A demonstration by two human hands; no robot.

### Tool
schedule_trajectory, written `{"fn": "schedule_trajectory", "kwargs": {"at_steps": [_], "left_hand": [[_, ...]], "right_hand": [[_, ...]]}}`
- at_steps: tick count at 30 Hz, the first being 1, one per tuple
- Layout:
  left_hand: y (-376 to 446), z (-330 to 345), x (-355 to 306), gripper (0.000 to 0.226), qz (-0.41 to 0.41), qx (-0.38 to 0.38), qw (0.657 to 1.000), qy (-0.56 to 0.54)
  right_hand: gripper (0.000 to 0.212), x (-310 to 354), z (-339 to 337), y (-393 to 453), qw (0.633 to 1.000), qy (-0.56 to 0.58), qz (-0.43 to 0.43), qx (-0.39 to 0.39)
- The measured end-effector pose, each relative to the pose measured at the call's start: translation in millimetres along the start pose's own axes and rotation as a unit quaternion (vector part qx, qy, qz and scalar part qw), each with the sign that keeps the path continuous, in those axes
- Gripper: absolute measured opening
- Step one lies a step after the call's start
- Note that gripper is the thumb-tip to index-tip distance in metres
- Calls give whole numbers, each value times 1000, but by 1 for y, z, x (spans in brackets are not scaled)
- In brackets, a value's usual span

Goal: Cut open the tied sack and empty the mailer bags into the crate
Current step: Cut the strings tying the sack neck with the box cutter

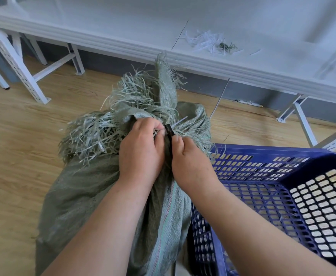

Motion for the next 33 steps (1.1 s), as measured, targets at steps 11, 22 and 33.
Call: {"fn": "schedule_trajectory", "kwargs": {"at_steps": [11, 22, 33], "left_hand": [[0, 1, 5, 5, -13, 4, 1000, -13], [2, 2, 8, 4, -25, 8, 999, -20], [1, 2, 8, 4, -27, 7, 999, -16]], "right_hand": [[36, 3, 4, -1, 1000, -5, -6, -1], [37, 11, 6, 2, 1000, -11, -28, 1], [32, 4, 9, 6, 1000, -6, -16, -9]]}}
Point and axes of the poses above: each hand's wrist, its own y-axis towards the middle knuckle, its own z-axis out of the palm, x = y × z, the point moved 8 cm from there along y, towards the middle knuckle, and after that the axes turned 4 degrees about y, right-handed, at the moved point
